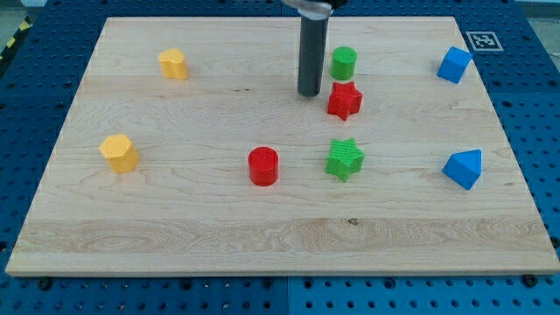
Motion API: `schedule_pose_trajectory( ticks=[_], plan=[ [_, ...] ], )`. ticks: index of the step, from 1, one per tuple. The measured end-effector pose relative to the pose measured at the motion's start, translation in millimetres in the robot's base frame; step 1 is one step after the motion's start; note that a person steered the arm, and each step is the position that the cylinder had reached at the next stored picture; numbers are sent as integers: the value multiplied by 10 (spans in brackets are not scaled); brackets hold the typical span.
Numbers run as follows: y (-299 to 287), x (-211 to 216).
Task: Push the green star a bit up
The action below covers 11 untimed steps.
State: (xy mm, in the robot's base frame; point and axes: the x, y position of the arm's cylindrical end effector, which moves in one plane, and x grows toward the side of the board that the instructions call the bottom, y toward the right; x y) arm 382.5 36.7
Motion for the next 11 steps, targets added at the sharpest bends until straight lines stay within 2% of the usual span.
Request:
schedule_pose_trajectory(
  ticks=[1, 2, 3, 4, 5, 6, 7, 8, 9, 11],
  plan=[
    [802, 104],
    [1426, -55],
    [1402, -70],
    [657, 191],
    [-99, 957],
    [-182, 1585],
    [404, 1367],
    [143, 1133],
    [582, 969],
    [303, 684]
  ],
)
